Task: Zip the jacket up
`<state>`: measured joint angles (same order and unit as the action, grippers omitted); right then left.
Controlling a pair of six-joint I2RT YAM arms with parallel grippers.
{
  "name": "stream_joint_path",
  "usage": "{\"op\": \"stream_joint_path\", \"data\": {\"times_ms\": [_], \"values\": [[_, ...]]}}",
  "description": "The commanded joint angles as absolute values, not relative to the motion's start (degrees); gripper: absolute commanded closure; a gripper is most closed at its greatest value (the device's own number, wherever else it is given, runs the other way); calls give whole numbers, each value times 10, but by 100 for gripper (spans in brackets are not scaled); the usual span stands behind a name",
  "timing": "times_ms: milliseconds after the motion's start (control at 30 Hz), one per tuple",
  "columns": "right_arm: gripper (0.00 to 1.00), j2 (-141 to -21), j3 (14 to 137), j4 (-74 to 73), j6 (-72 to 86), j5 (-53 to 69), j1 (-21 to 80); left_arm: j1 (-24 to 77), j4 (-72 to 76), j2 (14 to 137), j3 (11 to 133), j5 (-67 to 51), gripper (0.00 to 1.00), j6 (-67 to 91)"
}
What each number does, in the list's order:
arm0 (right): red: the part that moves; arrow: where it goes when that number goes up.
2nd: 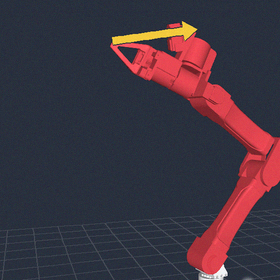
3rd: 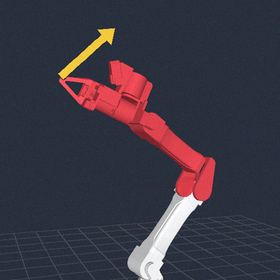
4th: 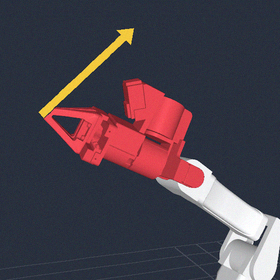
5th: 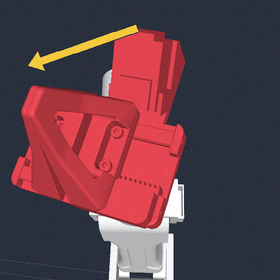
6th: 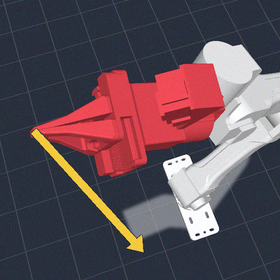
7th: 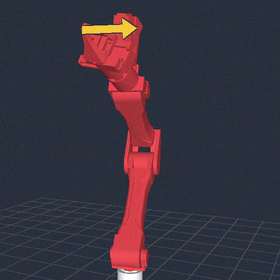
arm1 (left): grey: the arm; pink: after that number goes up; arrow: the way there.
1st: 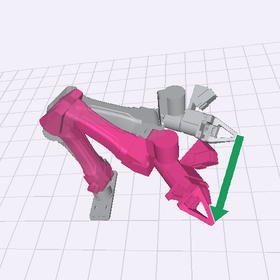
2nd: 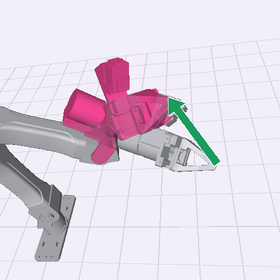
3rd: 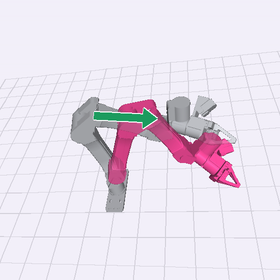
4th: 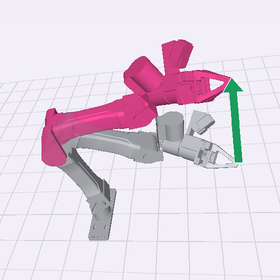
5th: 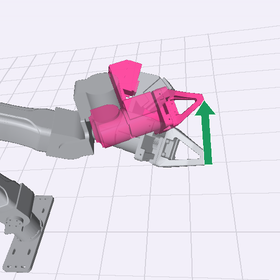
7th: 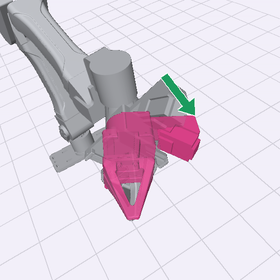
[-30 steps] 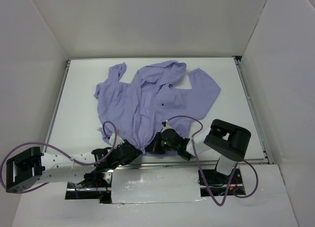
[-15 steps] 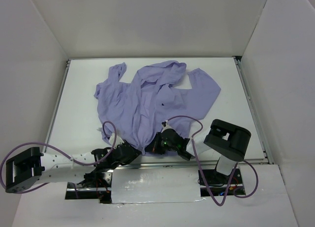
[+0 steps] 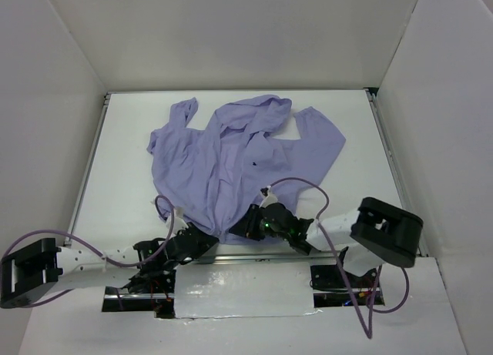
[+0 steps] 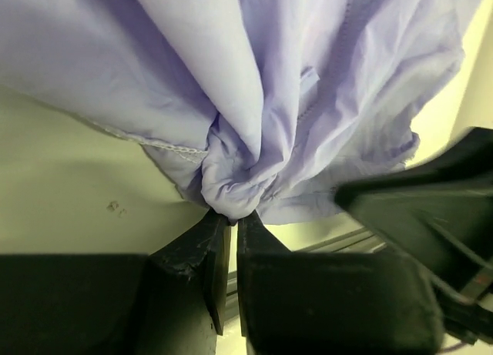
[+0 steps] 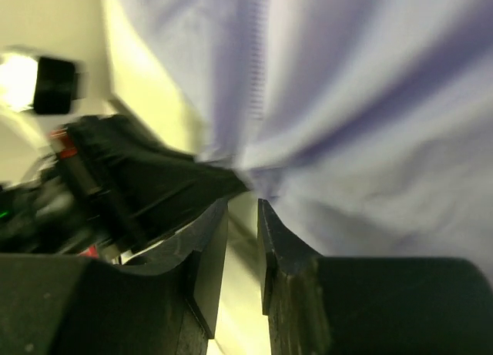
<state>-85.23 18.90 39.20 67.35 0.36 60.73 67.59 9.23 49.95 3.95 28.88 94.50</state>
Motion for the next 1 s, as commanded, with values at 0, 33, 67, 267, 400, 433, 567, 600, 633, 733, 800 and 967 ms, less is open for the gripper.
{"op": "stream_joint_path", "data": {"times_ms": [0,33,67,267,400,433,567,600,633,733,800,967], "values": [[69,-775,206,326,612,-49,624,675,170,480,2,307,100,886],[67,-767,212,316,601,-47,624,675,185,476,-22,309,100,878],[65,-764,215,316,570,-40,625,676,197,469,-27,309,100,873],[45,-855,362,224,408,118,611,675,239,465,-40,314,100,843],[41,-905,374,255,374,225,568,675,213,476,-30,317,100,856],[41,-909,370,284,366,242,559,676,215,480,-31,316,100,853],[39,-913,368,292,336,323,520,676,211,483,-34,317,100,859],[40,-915,371,288,328,338,515,675,210,483,-36,317,100,860],[40,-916,370,293,317,354,512,675,211,482,-38,318,100,859],[40,-918,361,315,308,407,490,675,216,483,-42,320,100,856],[40,-929,359,323,302,443,480,676,230,484,-47,320,100,851],[40,-961,366,341,292,459,475,675,284,499,-59,316,100,832]]}}
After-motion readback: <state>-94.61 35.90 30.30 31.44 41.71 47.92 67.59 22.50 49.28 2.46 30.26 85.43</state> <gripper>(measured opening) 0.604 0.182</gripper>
